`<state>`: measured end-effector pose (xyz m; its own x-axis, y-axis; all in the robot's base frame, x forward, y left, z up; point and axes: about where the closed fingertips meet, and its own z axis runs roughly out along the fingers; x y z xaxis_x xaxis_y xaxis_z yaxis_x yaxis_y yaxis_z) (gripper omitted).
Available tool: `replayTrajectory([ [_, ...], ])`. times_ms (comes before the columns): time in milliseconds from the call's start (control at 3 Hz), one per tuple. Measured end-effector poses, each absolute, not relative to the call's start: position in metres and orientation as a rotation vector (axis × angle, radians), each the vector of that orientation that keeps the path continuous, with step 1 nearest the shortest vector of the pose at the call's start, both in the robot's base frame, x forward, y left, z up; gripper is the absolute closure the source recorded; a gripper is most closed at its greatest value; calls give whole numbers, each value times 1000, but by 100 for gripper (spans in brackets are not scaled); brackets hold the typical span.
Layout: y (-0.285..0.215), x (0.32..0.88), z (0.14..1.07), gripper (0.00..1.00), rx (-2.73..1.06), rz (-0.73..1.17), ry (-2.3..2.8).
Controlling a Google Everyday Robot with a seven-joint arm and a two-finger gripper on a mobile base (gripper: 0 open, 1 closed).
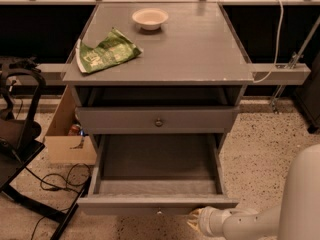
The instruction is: Close middle drawer
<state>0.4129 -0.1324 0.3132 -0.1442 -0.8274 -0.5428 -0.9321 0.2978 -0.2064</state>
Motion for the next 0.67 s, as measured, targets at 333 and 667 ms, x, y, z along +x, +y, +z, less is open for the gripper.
replayTrajectory([
  [333, -125, 430, 322, 100, -1560, 224, 1977],
  [667, -112, 458, 335, 100, -1555, 206, 1943],
])
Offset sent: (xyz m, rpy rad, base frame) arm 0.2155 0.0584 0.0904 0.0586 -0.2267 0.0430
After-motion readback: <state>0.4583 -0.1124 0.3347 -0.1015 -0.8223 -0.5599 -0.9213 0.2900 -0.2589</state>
